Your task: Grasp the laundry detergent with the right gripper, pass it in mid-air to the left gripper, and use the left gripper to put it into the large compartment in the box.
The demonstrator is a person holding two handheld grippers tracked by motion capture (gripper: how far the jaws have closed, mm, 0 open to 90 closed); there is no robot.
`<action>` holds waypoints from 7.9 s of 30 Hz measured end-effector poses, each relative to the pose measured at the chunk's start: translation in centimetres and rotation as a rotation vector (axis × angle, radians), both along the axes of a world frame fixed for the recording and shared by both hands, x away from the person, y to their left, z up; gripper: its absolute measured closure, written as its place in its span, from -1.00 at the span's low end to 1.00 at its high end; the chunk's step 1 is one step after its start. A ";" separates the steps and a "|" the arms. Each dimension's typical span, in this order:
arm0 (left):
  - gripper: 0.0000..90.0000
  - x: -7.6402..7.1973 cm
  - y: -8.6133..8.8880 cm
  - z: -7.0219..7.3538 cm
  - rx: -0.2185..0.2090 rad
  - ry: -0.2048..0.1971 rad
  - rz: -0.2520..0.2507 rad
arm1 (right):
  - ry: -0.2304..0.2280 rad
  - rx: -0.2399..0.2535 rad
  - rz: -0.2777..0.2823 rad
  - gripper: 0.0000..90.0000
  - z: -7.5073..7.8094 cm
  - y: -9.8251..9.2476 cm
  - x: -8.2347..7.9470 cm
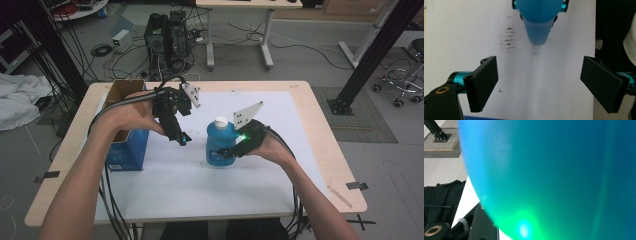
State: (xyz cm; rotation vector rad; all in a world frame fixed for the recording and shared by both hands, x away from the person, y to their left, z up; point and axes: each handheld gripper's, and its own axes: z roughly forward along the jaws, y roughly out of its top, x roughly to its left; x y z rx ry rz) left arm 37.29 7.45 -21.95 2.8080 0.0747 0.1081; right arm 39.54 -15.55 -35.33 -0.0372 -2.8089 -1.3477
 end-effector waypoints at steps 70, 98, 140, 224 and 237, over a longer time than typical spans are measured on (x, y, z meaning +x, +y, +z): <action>-0.33 2.0 -7.5 -3.9 0.021 0.032 -0.016 | 0.004 -0.001 0.005 0.00 -0.3 0.8 0.6; -0.16 1.6 -7.7 -3.9 0.042 0.022 -0.008 | 0.009 -0.005 0.026 -0.01 -0.5 1.0 0.6; -0.15 1.3 -8.1 -3.7 0.051 -0.001 -0.007 | -0.003 0.001 -0.001 -0.27 -0.6 0.6 0.3; -0.15 2.2 -1.6 5.0 0.112 -0.009 0.253 | -0.147 -0.488 -0.311 -0.70 1.7 -6.9 -1.7; -0.15 3.5 3.5 10.0 0.079 0.001 0.483 | -0.130 -0.511 -0.394 -0.70 2.5 -9.8 -1.7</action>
